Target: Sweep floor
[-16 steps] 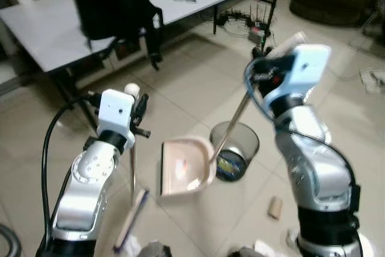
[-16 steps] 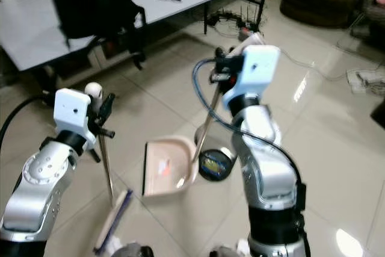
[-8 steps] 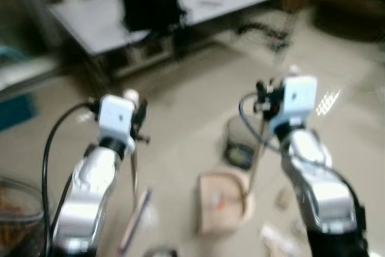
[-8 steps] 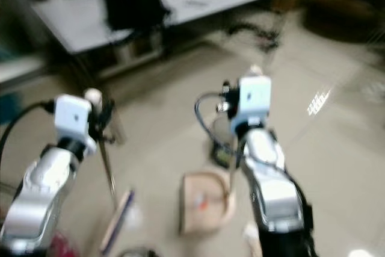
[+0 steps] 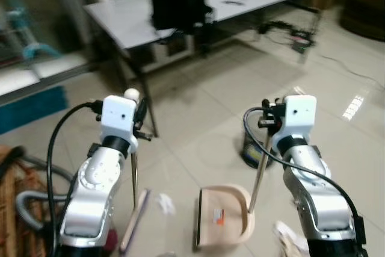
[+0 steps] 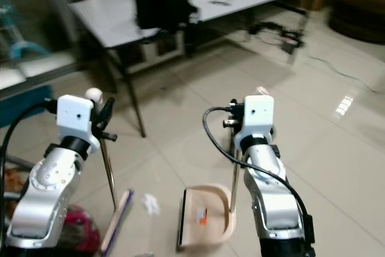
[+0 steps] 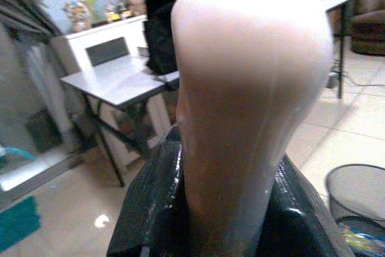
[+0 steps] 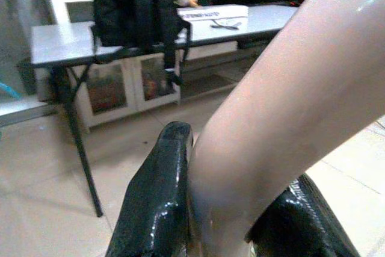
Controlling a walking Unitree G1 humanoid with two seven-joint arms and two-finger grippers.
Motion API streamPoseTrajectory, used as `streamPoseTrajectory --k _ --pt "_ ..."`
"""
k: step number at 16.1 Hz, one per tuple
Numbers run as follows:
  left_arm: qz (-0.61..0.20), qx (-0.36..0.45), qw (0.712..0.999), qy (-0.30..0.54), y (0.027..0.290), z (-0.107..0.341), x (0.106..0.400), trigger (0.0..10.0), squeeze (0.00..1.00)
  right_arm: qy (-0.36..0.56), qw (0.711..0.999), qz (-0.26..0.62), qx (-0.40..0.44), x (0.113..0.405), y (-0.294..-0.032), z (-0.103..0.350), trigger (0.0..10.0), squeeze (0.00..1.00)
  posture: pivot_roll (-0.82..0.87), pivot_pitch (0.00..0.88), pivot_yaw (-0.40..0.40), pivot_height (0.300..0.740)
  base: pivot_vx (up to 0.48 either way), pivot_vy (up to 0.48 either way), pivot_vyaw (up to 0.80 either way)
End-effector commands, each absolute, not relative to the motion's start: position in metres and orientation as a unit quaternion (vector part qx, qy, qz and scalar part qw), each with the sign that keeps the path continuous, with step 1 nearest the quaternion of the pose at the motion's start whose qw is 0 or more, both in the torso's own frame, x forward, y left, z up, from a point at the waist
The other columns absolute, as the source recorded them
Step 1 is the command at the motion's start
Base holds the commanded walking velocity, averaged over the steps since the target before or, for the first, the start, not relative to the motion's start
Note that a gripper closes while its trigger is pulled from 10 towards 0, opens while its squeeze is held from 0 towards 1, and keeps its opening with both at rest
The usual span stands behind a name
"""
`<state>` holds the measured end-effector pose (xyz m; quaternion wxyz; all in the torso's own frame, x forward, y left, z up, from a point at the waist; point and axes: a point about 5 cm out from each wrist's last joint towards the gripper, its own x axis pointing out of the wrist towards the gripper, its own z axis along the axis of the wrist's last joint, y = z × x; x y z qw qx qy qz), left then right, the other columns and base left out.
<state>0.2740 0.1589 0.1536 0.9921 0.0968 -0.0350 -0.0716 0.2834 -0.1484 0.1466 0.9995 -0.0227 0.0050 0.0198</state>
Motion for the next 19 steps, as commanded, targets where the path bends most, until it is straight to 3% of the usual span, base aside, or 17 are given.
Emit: streamPoseTrajectory --k 1,6,15,19 --pt "-0.063 0.108 0.991 -0.052 0.160 0.160 0.278 10.0 0.00 -0.025 0.999 0.020 -0.018 0.285 -0.146 0.156 10.0 0.00 -0.04 0.000 0.073 0.740 0.420 0.000 0.80" --pt "-0.066 0.105 0.991 -0.048 0.157 0.157 0.280 10.0 0.00 -0.032 0.998 0.013 -0.045 0.288 -0.147 0.155 10.0 0.00 -0.04 0.000 0.073 0.740 0.426 0.000 0.74" --pt "-0.066 0.095 0.993 -0.037 0.156 0.149 0.285 10.0 0.00 -0.039 0.998 0.010 -0.056 0.293 -0.152 0.155 10.0 0.00 -0.04 0.000 0.074 0.740 0.423 0.000 0.00" --pt "-0.068 0.089 0.993 -0.023 0.156 0.139 0.294 10.0 0.00 -0.034 0.997 0.026 -0.072 0.299 -0.153 0.151 10.0 0.00 -0.04 0.000 0.076 0.740 0.000 0.000 0.00"
